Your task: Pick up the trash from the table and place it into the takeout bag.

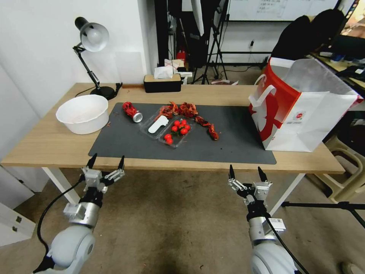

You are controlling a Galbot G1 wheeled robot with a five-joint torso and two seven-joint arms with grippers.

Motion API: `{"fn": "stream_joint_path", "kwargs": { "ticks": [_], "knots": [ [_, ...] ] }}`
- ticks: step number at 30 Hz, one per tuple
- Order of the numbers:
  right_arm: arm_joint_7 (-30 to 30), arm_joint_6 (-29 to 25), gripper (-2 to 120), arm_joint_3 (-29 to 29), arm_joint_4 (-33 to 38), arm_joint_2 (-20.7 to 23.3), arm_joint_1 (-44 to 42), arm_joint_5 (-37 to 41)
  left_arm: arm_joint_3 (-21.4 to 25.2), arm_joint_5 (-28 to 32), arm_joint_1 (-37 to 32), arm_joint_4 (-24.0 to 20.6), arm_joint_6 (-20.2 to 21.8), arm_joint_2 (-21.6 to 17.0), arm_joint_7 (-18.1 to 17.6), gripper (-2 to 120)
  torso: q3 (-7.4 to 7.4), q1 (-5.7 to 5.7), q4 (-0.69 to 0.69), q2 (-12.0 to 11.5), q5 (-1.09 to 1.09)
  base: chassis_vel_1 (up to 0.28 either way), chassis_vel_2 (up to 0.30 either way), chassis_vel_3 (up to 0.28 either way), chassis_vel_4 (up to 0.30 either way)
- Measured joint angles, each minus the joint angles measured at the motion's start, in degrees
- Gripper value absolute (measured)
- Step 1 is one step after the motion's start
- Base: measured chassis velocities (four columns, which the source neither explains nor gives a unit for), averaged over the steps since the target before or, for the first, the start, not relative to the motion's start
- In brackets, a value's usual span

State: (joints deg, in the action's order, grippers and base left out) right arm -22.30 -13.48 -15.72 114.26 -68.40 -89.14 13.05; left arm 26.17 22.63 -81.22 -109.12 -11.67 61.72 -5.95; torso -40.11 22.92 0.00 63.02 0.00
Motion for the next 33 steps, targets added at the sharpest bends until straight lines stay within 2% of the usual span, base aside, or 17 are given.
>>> {"fn": "stream_joint_path", "kwargs": {
  "ticks": [2,4,8,12,17,19,20,22,24,26,27,30,33],
  "knots": [
    [0.0,0.0,100,0.0,0.0,0.0,0.0,0.0,-1.7,1.4,2.8,-0.1,2.4,-0.5,-0.5,100,0.0,0.0,0.0,0.0,-0.01,0.0,0.0,0.0,0.0],
    [0.0,0.0,100,0.0,0.0,0.0,0.0,0.0,-2.2,2.0,3.7,0.0,3.1,-0.6,-0.6,100,0.0,0.01,0.0,0.0,-0.01,0.0,0.0,0.0,0.0],
    [0.0,0.0,100,-0.1,0.0,-0.3,-0.1,-0.1,-5.4,6.3,10.6,1.6,7.0,-1.7,-1.5,100,0.0,0.01,0.0,0.0,0.0,0.0,0.0,0.0,0.0],
    [0.0,0.0,100,-0.1,0.0,-0.4,-0.2,-0.2,-6.5,9.0,13.3,2.3,8.9,-2.2,-1.8,100,-0.01,0.01,0.01,0.0,-0.01,0.0,0.0,0.0,0.0],
    [0.0,0.1,100,-0.2,0.2,-0.5,-0.3,-0.3,-9.3,14.3,20.5,5.6,13.1,-3.3,-3.7,100,0.0,0.01,0.01,0.0,-0.01,0.0,0.0,0.0,0.0],
    [0.0,0.2,100,-0.2,0.3,-0.6,-0.3,-0.4,-10.6,17.8,24.2,6.7,16.6,-3.6,-6.1,100,-0.01,0.01,0.0,0.0,0.0,0.0,0.0,0.0,0.0],
    [0.0,0.2,100,-0.2,0.3,-0.6,-0.3,-0.4,-10.6,17.8,24.2,6.7,16.6,-3.6,-6.1,100,-0.01,0.01,0.0,0.0,0.0,0.0,0.0,0.0,0.0],
    [0.0,0.3,100,-0.1,0.3,-0.6,-0.3,-0.5,-12.3,22.5,29.2,8.7,20.6,-3.7,-9.8,100,0.0,0.01,-0.01,0.0,0.01,0.0,0.0,0.0,0.0],
    [0.0,0.3,100,-0.1,0.3,-0.7,-0.3,-0.5,-12.8,23.4,30.4,9.3,21.5,-3.7,-10.6,100,0.0,0.01,0.0,0.0,0.01,0.0,0.0,0.0,0.0],
    [0.0,0.3,100,-0.1,0.3,-0.7,-0.4,-0.5,-14.7,26.8,34.3,11.7,24.5,-3.7,-13.8,100,-0.01,0.01,0.0,0.0,0.0,0.0,0.0,0.0,0.0],
    [0.0,0.3,100,-0.1,0.3,-0.7,-0.4,-0.5,-14.7,26.8,34.3,11.7,24.5,-3.7,-13.8,100,-0.01,0.01,0.0,0.0,0.0,0.0,0.0,0.0,0.0],
    [0.0,0.3,100,-0.2,0.3,-0.7,-0.4,-0.6,-16.9,30.4,38.1,14.6,27.9,-3.0,-17.6,100,0.0,0.0,0.01,0.0,-0.02,0.0,0.0,0.0,0.0],
    [-0.1,0.3,100,-0.2,0.3,-0.7,-0.4,-0.6,-17.8,31.1,39.9,16.3,29.3,-2.3,-19.1,100,0.0,0.01,0.01,0.0,0.0,0.0,0.0,0.0,0.0]
  ]
}}
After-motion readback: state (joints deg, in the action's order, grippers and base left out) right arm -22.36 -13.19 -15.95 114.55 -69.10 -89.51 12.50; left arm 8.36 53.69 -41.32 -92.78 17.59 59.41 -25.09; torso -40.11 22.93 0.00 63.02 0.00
